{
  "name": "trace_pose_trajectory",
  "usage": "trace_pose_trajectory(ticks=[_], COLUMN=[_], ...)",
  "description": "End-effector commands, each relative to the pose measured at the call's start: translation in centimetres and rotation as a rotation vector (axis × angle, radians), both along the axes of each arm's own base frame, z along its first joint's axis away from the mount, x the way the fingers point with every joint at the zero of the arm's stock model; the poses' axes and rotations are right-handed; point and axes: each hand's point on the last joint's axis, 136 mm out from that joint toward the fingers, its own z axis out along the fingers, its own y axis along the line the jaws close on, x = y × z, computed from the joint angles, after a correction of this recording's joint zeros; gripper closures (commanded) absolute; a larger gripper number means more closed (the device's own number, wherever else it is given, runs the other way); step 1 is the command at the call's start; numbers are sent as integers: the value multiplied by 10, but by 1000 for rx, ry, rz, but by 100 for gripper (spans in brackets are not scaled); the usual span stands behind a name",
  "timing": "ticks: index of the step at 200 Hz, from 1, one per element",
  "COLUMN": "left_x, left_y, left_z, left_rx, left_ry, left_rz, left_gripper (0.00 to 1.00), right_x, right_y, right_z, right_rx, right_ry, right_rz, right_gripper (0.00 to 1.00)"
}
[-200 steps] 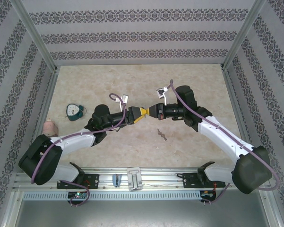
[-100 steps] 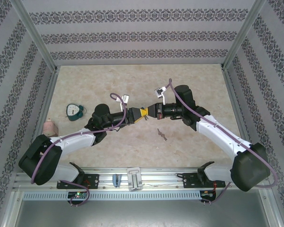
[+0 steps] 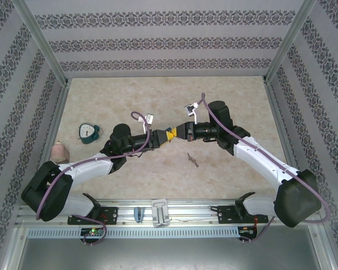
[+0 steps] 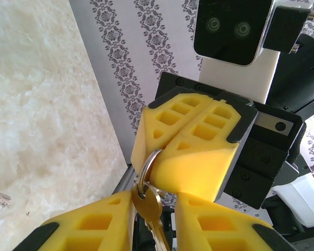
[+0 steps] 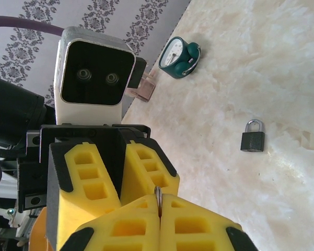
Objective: Unlock with the key
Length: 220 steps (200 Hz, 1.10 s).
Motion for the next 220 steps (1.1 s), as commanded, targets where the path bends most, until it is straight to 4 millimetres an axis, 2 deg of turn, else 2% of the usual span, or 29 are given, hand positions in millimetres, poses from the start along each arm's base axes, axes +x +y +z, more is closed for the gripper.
trace_pose_trajectory(ticks=[1,38,49,69,101,145,156,174,207,220], left_x=[-9,-11,-11,-11,-10,-10,-8,-9,-11,-11], left_y=[2,10,11,11,12,19,23,28,37,35], left_z=[1,1,-1,-2,-7,-11,-13,-15,-18,-11], left_rx=[26,64,74,80,91,126,158,240,429,446], left_ry=[-29,-32,-35,-28,-17,-12,-8,-8,-21,-42], left_rz=[-14,4,7,7,8,23,33,32,7,-23], left_gripper=[75,73,79,82,94,100,100,100,100,100], right_x=[-5,-6,-7,-6,-6,-8,-7,0,7,7], right_y=[3,3,3,4,3,-1,-4,-11,-22,-21], right_z=[3,4,4,5,5,-3,-8,-15,-11,-7], right_rx=[20,14,15,17,15,-10,-33,-65,-53,-36], right_ry=[1,-3,-2,-3,-3,-1,-4,-8,-35,-41], right_rz=[33,40,41,44,42,39,29,-21,-86,-82], right_gripper=[100,100,100,100,100,100,93,74,66,65])
